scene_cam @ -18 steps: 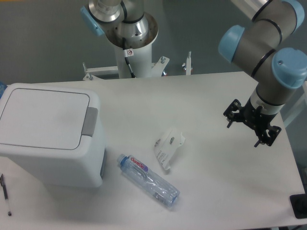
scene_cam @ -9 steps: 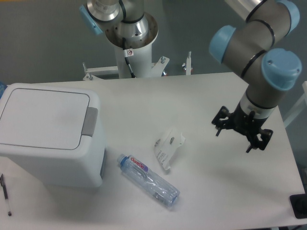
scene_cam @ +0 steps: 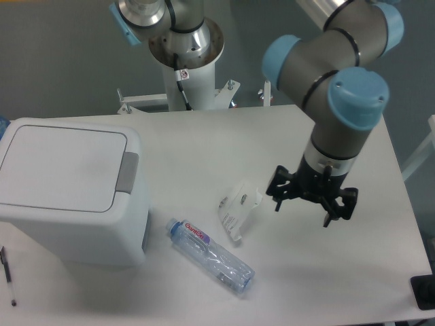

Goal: Open the trash can
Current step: 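Move the gripper over the trash can's grey lid button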

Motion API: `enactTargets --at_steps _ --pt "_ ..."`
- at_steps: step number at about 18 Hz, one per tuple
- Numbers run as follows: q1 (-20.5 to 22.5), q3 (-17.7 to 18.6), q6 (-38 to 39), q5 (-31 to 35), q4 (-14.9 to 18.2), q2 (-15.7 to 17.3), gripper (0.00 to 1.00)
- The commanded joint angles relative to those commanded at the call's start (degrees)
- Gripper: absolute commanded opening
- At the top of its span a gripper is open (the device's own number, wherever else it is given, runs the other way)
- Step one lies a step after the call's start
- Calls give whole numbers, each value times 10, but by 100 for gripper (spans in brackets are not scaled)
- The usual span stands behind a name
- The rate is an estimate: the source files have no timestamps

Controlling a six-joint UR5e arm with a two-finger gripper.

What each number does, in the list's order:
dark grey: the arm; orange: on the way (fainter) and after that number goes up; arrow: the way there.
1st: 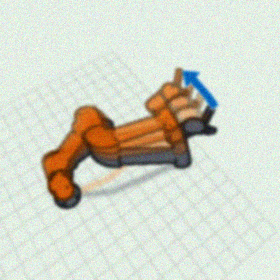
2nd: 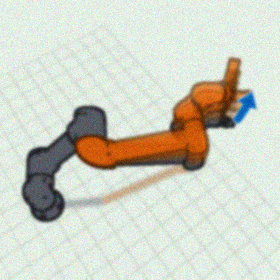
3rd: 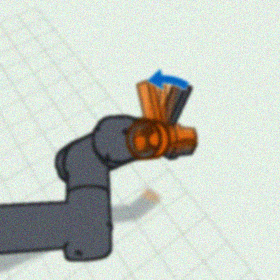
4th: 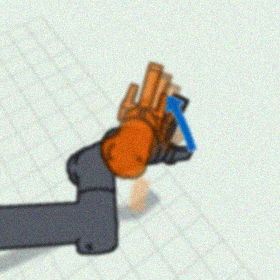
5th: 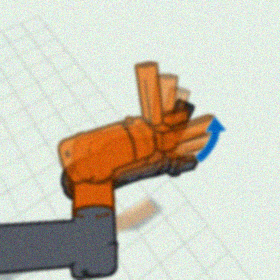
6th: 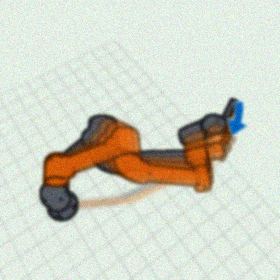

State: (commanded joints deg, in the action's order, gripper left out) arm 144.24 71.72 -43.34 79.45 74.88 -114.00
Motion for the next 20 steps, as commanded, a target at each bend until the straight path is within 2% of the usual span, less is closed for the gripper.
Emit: enactTargets --at_steps 10,16,20 --pt "-78 11 148 -35 6 33 100" --pt "-110 12 162 -40 24 53 100" --pt "-113 18 165 -54 42 68 100"
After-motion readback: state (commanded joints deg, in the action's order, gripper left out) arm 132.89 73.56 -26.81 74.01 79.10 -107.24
